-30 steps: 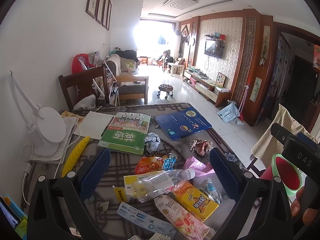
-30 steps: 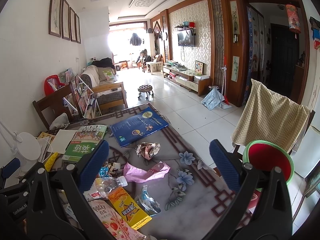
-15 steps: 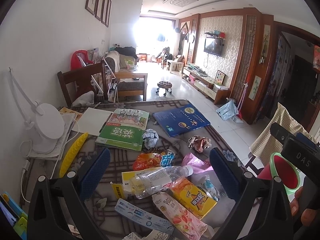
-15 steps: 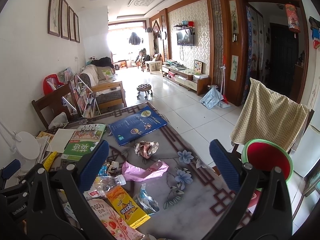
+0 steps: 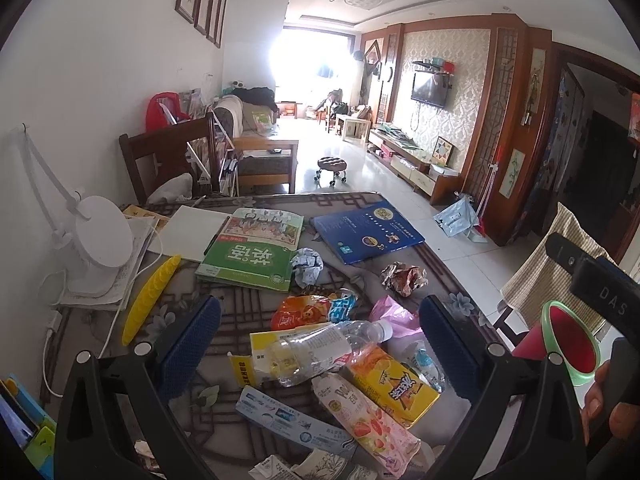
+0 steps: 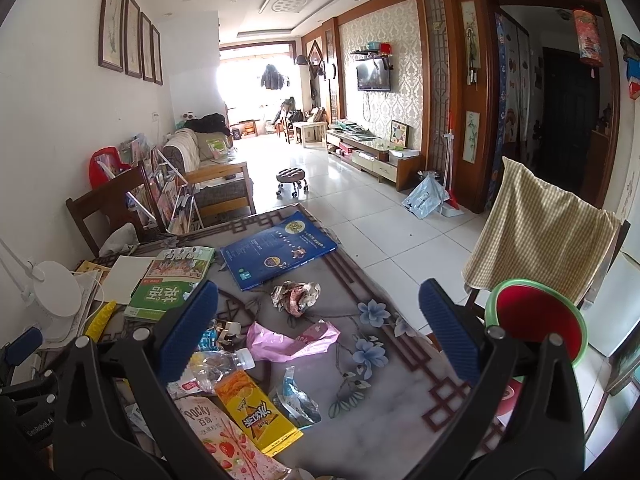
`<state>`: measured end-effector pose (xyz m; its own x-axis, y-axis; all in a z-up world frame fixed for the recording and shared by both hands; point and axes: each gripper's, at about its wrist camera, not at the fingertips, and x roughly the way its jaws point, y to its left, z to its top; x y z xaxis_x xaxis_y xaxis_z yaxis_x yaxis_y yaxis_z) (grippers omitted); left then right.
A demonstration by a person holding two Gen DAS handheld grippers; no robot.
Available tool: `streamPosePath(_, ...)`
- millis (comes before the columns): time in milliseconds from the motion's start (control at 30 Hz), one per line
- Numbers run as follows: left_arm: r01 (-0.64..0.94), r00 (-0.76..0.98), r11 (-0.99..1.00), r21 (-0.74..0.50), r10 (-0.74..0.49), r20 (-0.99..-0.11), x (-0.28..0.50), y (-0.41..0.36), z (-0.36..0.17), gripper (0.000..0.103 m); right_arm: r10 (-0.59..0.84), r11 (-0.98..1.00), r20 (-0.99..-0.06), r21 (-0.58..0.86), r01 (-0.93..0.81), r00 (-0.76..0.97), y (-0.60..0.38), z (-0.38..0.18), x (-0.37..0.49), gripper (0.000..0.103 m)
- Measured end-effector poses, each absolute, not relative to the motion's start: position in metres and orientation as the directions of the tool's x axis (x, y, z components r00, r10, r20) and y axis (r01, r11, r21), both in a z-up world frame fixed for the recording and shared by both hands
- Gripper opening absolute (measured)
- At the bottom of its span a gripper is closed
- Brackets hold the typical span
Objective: Collect trash
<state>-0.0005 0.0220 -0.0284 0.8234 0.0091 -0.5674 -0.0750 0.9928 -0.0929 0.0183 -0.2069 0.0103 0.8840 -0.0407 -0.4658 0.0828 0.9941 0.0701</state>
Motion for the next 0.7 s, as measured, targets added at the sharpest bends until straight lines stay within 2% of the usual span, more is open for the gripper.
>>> streamPosePath(133,-0.102,0.785,0.992,-0.069,0.038,-0.618,-0.012,0.045,-0.05,0.095,-0.009,0.998,-0.465,0.05,0.036,0.885,-0.199,0.008,0.018,0.099)
streamPosePath(233,-0.168,0.714,0.985,-0.032,0.099,-0.693,-0.024,0.072,-0.081,0.095,0.029,0.999,-0.526,0.027,-0.018,0.85,-0.187,-0.004,0.024,0.099)
streamPosePath(333,-0.263,0.612,0.965,-0.012,0.157,-0.775,-0.041,0.106,-0.116,0.093,0.13,0.991,-0.597,0.056,-0.12,0.792,-0.175,-0.019,0.026,0.099)
streamPosePath(400,-0.318,0.548,0.948,0.005,0.188,-0.815,-0.051,0.125,-0.135,0.084,0.203,0.978,-0.642,0.091,-0.19,0.739,-0.165,-0.032,0.026,0.099)
streamPosePath(600,-0.396,0.405,0.918,0.021,0.195,-0.893,-0.063,0.16,-0.187,0.081,0.363,0.915,-0.763,0.185,-0.358,0.535,-0.128,-0.081,0.025,0.099)
streamPosePath(633,-0.397,0.396,0.918,0.015,0.185,-0.9,-0.061,0.161,-0.194,0.078,0.375,0.906,-0.78,0.196,-0.374,0.5,-0.122,-0.089,0.025,0.099)
streamPosePath(700,-0.402,0.369,0.916,-0.001,0.161,-0.916,-0.057,0.163,-0.203,0.065,0.393,0.89,-0.81,0.216,-0.402,0.434,-0.111,-0.101,0.021,0.099)
